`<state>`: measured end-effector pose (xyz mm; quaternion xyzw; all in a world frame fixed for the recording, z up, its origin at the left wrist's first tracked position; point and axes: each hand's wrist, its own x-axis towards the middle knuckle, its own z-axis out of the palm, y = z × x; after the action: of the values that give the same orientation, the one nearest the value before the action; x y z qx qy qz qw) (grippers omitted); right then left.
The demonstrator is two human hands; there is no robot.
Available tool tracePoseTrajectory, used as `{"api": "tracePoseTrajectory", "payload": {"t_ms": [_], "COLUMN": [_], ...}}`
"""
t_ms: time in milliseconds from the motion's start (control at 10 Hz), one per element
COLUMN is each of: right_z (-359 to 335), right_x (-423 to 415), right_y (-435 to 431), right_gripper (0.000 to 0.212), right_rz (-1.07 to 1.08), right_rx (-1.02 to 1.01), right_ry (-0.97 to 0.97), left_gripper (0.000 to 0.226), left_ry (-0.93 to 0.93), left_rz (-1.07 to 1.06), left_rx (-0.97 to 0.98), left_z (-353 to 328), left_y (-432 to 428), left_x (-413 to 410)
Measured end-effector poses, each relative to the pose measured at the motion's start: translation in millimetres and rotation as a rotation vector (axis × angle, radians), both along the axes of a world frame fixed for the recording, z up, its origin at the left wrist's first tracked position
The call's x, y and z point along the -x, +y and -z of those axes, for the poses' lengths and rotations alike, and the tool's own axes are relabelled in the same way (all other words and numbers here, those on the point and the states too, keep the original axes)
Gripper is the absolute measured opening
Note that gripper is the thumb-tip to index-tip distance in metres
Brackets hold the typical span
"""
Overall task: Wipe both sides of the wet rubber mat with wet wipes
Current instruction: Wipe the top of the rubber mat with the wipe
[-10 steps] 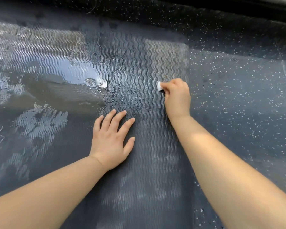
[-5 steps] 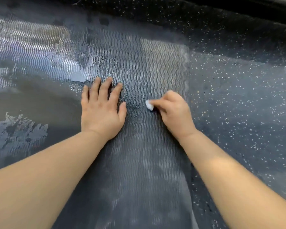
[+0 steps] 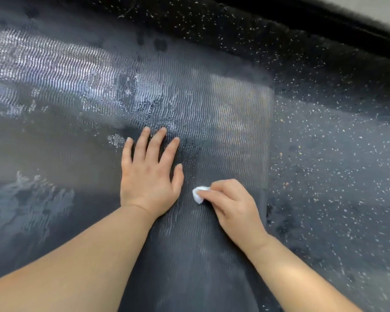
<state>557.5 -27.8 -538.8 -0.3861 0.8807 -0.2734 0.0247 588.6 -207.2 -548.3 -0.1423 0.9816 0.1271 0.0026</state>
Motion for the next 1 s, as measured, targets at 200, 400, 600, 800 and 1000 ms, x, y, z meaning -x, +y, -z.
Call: {"api": "tracePoseTrajectory", "payload": {"t_ms": [200,400,600,800,1000], "right_z": [0.1,-2.1,1.8,-3.9,-0.8], "right_x": [137.4,219.1,87.6,105.5,247.5], "right_y": [-41.8,-76.9,-33.2,-21.2,-45.4], "right_gripper": [0.018,0.008,0.014,0.020,0.025], "right_rz": [0.023,0.672,0.322,0.190,0.719], "right_rx": [-0.094,-0.096,-0.025,-0.074,-0.062], "right_ry": [0.193,0.099,0.063,0.073,-0.022], "left_gripper": [0.054,0.055,0.056,0.055,0.055], "left_ry": [0.008,0.017,-0.019,-0.025,-0.011], "left_rz": [0.004,0.000,-0.004,0.005,0.010], "left_rx": [0.012,0.020,-0.009,0.003,0.011], "left_z": [0.2,2.8,-1.7,-1.0,0.4], "left_y": [-0.5,0.8,0.4,-0.8,-0.8], "left_x": [0.2,-0.1,1.3,1.0,0.8]}}
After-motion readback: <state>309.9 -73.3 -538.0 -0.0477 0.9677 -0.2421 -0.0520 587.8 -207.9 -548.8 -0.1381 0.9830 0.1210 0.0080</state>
